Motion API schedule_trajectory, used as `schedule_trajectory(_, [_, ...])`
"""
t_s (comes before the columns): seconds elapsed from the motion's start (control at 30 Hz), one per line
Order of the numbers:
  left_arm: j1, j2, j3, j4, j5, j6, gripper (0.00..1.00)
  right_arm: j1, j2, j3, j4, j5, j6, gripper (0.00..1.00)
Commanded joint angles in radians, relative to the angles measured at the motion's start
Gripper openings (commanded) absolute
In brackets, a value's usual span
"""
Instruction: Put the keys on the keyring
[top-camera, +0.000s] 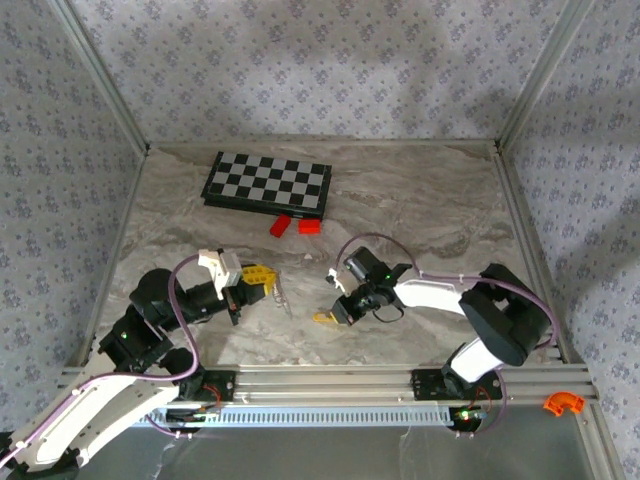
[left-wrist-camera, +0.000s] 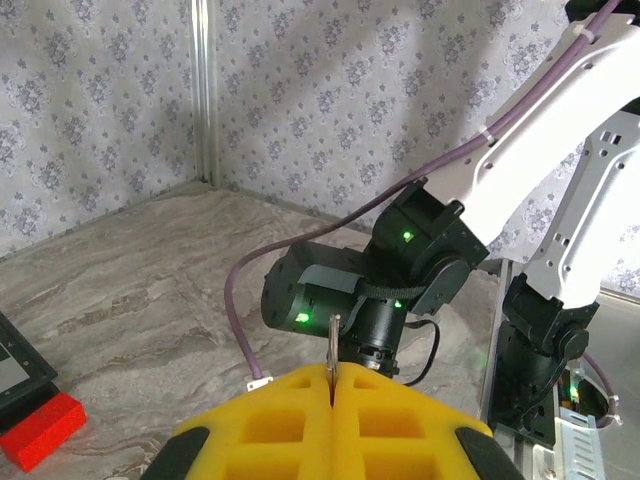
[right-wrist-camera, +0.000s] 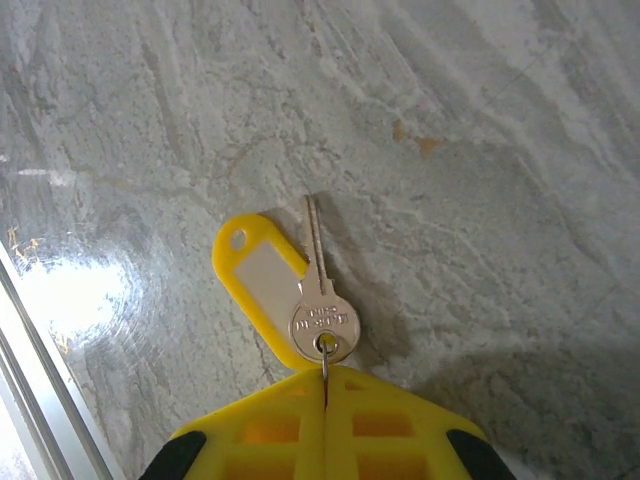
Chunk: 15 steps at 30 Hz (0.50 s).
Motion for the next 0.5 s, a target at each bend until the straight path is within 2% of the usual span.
schedule_trajectory(0.0, [0.005,-0.012,0.018,0.031,0.018,-0.003,0.00,0.015,-0.084,0.008,-0.029,0.029,-0.072,0.00])
schedule_trajectory(0.23, [0.005,-0.006,0.031,0.026,0.020,0.005,0.00,0.027,-0.236,0.013,-0.038,-0.005,-0.185,0.00])
schedule_trajectory(0.47, [0.006,0.017,0.042,0.034,0.037,0.013,0.00,0.031,-0.398,0.108,-0.123,-0.071,-0.332,0.00])
